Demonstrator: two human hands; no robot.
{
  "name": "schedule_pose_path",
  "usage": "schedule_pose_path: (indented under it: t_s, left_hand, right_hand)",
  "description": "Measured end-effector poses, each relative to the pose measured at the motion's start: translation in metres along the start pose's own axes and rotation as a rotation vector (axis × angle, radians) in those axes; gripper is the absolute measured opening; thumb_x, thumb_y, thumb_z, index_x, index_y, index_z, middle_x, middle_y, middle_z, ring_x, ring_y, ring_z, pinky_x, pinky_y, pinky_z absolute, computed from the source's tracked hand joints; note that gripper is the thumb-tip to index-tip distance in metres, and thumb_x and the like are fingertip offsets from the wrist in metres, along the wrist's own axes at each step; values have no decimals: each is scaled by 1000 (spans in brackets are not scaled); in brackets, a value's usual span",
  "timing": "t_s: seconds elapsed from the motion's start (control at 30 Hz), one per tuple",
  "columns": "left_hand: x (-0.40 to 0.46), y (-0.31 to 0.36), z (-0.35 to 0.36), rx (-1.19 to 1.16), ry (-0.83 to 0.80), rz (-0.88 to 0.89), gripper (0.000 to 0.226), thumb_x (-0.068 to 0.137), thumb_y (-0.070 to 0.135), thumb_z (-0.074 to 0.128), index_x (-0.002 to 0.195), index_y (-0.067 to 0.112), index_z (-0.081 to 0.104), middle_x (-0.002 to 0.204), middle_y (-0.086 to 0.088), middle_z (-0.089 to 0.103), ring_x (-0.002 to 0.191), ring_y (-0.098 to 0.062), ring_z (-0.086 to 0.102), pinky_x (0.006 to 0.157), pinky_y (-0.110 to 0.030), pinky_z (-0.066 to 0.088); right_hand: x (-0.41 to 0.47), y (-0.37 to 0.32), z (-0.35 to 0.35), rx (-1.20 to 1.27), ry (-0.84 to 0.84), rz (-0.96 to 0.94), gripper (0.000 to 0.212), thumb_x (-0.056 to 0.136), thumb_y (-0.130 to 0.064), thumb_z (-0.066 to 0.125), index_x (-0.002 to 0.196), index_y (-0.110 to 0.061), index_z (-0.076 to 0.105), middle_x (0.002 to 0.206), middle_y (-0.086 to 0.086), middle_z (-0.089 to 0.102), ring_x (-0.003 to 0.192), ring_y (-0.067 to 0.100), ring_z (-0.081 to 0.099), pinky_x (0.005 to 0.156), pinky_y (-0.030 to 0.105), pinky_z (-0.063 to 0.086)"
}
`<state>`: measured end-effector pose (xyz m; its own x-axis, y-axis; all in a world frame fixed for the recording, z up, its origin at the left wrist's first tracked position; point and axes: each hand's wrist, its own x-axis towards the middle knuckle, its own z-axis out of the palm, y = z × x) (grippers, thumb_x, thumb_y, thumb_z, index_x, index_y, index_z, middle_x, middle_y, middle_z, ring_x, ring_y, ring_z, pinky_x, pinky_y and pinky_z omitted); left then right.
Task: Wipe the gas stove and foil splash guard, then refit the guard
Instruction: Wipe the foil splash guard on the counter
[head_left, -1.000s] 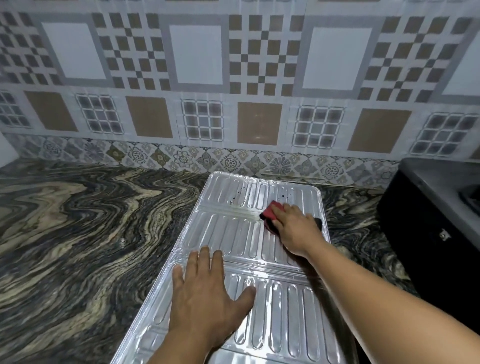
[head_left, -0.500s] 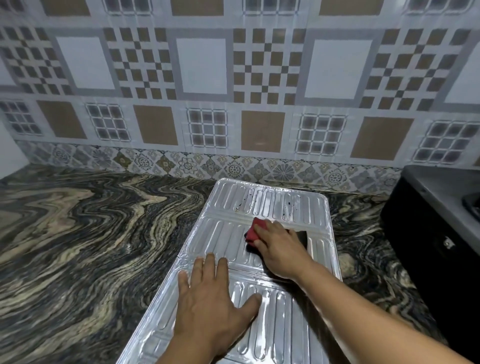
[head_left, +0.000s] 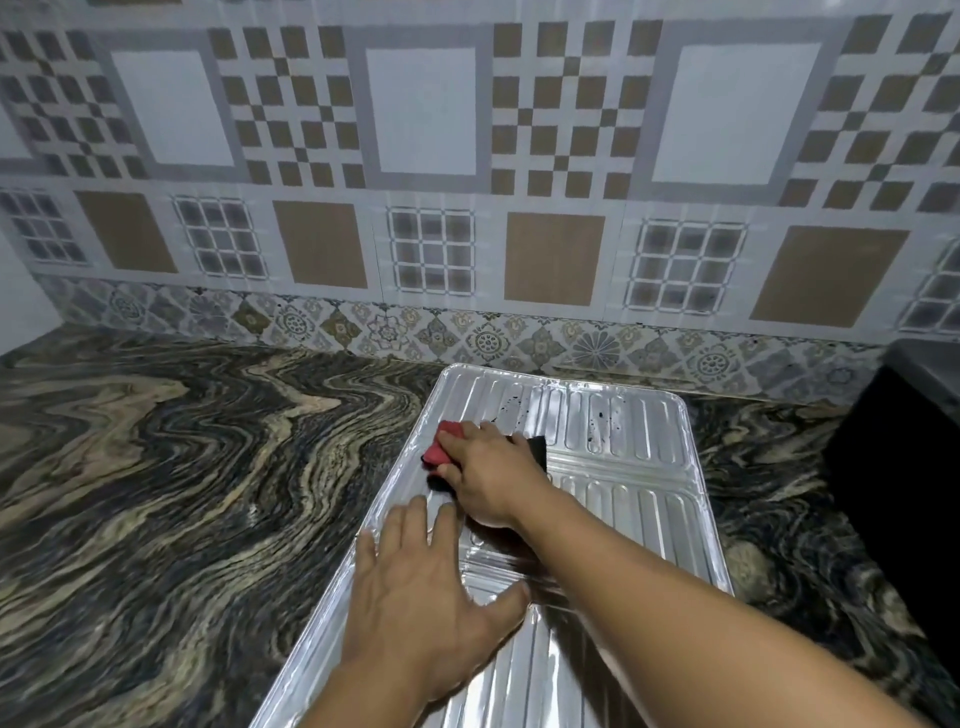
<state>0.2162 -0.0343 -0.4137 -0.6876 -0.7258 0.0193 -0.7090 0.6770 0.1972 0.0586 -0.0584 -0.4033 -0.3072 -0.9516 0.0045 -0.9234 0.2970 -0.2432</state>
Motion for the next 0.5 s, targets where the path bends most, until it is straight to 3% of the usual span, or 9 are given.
schedule_pose_path:
  t_s: [0.2, 0.5]
  left_hand:
    - [0, 0, 5, 23, 18, -12, 101, 67, 85, 21, 151, 30, 16, 161, 0, 13, 150, -21, 4, 120, -48, 11]
    - [1, 4, 5, 9, -8, -45, 107, 63, 91, 22, 151, 31, 15, 161, 0, 10, 150, -22, 1, 120, -50, 8]
  right_hand:
    - [47, -2, 4, -6, 7, 98, 52, 101, -38, 34, 150, -23, 25, 157, 11, 24, 144, 31, 18, 114, 59, 12]
    - [30, 77, -10, 0, 117, 426, 52, 101, -34, 33, 151, -25, 23, 158, 11, 23, 145, 32, 18, 114, 58, 15]
